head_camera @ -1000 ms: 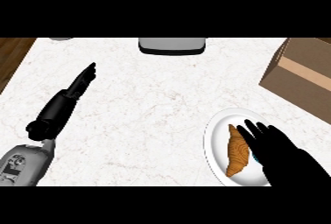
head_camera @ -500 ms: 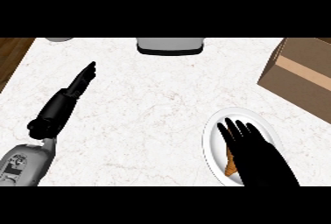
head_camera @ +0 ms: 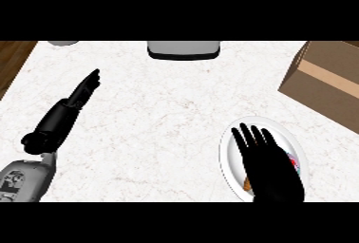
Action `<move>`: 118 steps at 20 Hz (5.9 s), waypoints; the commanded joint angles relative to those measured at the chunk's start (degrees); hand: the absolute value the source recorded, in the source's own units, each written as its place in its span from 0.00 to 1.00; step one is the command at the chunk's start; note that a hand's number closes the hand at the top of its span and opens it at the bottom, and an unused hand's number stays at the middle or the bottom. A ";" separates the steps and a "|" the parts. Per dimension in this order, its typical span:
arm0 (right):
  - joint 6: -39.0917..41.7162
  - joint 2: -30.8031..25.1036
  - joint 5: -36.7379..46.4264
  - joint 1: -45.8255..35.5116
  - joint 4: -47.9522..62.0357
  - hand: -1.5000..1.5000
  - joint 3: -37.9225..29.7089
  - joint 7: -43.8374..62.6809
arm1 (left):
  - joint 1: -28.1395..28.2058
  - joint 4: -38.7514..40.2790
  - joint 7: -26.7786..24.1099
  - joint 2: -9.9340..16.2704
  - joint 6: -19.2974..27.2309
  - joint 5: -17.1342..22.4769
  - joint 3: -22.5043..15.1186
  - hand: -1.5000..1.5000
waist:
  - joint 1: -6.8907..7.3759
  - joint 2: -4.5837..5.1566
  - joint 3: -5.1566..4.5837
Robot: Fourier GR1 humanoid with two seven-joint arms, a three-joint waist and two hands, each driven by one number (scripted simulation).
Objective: Pick the croissant from the plate and place it in the cardboard box
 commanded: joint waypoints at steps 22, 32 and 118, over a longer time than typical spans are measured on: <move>-3.93 5.57 16.29 4.80 18.65 0.00 -8.63 -13.39 | -0.78 -1.13 2.75 -4.76 -5.64 -5.96 5.53 0.50 | -0.07 0.04 0.02; -6.75 5.01 17.72 5.12 22.99 1.00 -10.16 -24.64 | 0.48 -3.09 3.04 -4.61 -9.31 -4.38 9.29 0.50 | 0.18 0.03 0.03; 2.78 -29.89 -26.74 -42.00 110.33 0.00 -77.21 -85.08 | -0.21 -1.63 -0.75 -9.36 -9.26 -9.87 9.08 0.50 | 2.58 1.52 0.39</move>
